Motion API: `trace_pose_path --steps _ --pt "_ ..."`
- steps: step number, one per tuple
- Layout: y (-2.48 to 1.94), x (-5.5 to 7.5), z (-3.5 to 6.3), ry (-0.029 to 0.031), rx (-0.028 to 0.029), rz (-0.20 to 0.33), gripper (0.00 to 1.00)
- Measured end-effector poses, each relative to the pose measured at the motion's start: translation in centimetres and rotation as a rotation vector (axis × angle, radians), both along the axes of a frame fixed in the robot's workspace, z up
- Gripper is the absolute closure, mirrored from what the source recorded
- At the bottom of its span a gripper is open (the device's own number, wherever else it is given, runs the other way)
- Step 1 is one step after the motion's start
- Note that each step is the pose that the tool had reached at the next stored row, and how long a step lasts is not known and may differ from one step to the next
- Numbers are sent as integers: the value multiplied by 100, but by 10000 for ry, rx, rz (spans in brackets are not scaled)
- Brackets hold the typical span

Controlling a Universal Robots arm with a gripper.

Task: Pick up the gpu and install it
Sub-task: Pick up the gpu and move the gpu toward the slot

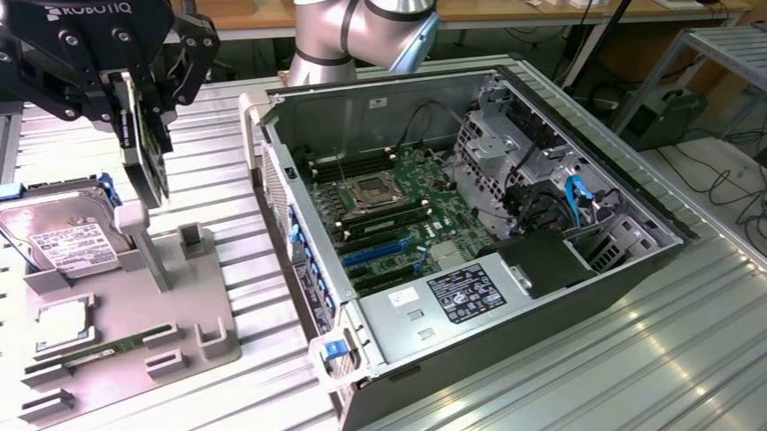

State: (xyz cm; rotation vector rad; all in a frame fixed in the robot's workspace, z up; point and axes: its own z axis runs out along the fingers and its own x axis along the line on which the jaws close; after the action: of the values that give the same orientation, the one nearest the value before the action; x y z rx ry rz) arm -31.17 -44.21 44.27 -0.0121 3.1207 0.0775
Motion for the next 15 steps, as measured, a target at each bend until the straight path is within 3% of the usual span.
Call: trace_pose_path --steps 6,7,9,15 --pt "0 0 0 0 0 0 72" --pt "0 1 1 2 -42 0 72" --pt "0 0 -2 0 -257 0 72" --pt "24 79 -29 0 -258 0 72"
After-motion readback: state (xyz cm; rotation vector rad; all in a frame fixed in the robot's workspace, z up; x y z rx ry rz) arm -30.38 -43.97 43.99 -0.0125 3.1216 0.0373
